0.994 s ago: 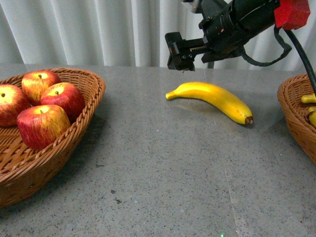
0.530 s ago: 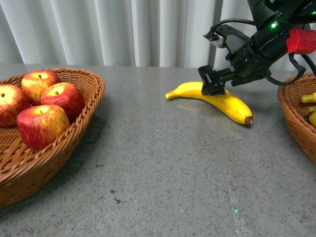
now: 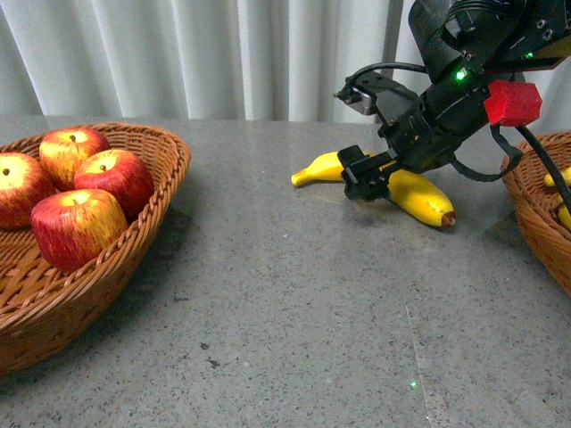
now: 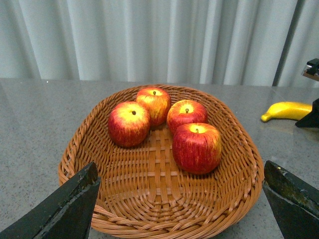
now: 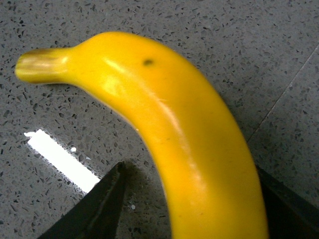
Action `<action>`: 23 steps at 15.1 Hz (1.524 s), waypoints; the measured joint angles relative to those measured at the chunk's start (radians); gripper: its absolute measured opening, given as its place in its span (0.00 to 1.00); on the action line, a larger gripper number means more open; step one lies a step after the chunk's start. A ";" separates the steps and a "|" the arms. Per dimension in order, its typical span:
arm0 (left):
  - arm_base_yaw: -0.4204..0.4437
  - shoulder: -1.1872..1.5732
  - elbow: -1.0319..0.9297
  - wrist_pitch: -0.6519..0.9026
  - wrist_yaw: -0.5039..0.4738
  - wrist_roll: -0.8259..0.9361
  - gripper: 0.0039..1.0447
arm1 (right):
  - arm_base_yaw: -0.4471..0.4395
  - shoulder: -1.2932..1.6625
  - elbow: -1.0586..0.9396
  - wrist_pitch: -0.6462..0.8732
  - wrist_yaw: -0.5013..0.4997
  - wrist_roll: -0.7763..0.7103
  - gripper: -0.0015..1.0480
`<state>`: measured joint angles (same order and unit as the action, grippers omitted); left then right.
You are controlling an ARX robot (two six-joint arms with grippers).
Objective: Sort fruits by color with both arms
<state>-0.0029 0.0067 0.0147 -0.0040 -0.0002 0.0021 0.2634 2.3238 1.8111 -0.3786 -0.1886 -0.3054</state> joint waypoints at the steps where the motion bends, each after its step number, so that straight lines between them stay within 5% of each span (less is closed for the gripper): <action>1: 0.000 0.000 0.000 0.000 0.000 0.000 0.94 | 0.006 0.000 -0.003 0.011 -0.006 0.000 0.62; 3: 0.000 0.000 0.000 0.000 0.000 0.000 0.94 | 0.005 0.000 -0.005 0.038 -0.011 0.026 0.41; 5: 0.000 0.000 0.000 0.000 0.000 0.000 0.94 | -0.004 -0.010 -0.008 0.101 -0.082 0.092 0.34; 10: 0.000 0.000 0.000 0.000 0.000 0.000 0.94 | -0.062 -0.250 -0.131 0.321 -0.232 0.311 0.34; 12: 0.000 0.000 0.000 0.000 0.000 0.000 0.94 | -0.126 -0.357 -0.226 0.300 -0.182 0.332 0.34; 15: 0.000 0.000 0.000 0.000 0.000 0.000 0.94 | -0.277 -0.445 -0.370 0.236 -0.045 0.334 0.34; 17: 0.000 0.000 0.000 0.000 0.000 0.000 0.94 | -0.405 -0.527 -0.476 0.236 -0.041 0.310 0.34; 23: 0.000 0.000 0.000 0.000 0.000 0.000 0.94 | -0.607 -0.809 -0.798 0.240 -0.218 0.133 0.34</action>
<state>-0.0029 0.0067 0.0147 -0.0040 -0.0002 0.0021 -0.3435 1.5146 1.0134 -0.1387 -0.4068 -0.1726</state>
